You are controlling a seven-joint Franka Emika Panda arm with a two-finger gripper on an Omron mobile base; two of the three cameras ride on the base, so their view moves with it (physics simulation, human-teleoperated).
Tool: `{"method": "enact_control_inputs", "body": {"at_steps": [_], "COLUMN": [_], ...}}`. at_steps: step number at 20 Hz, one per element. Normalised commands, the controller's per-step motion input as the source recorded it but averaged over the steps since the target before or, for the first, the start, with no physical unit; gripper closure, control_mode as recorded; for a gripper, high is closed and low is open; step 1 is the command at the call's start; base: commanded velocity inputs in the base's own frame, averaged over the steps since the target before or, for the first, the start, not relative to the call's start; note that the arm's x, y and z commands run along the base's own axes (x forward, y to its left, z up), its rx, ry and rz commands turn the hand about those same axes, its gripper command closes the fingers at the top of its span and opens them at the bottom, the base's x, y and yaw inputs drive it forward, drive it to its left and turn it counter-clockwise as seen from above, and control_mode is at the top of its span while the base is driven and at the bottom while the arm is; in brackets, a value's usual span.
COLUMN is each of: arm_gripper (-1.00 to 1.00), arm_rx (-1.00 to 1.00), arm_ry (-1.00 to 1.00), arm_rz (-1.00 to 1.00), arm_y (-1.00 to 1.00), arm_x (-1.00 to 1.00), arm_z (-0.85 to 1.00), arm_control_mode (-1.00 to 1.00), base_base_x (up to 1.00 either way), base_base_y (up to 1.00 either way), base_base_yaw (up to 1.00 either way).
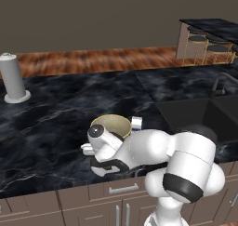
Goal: Gather the eggs and milk located in the vicinity of the sink area and place them right next to the bowl.
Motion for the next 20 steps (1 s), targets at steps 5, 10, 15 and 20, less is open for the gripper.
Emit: {"method": "enact_control_inputs", "body": {"at_steps": [5,10,15,20], "arm_gripper": [-1.0,-1.0,-1.0,-1.0], "arm_rx": [0.0,0.0,-0.05,-0.01], "arm_ry": [-0.02,0.0,0.01,0.0], "arm_rz": [0.0,0.0,0.0,0.0], "arm_y": [-0.03,-0.03,0.0,-0.02], "arm_x": [0.0,0.01,0.0,-0.13], "arm_z": [0.0,0.03,0.16,0.56], "arm_control_mode": [-1.0,-1.0,-1.0,-1.0], "base_base_x": [0.0,0.0,0.0,0.0], "base_base_y": [0.0,0.0,0.0,0.0], "base_base_yaw": [0.0,0.0,0.0,0.0]}}
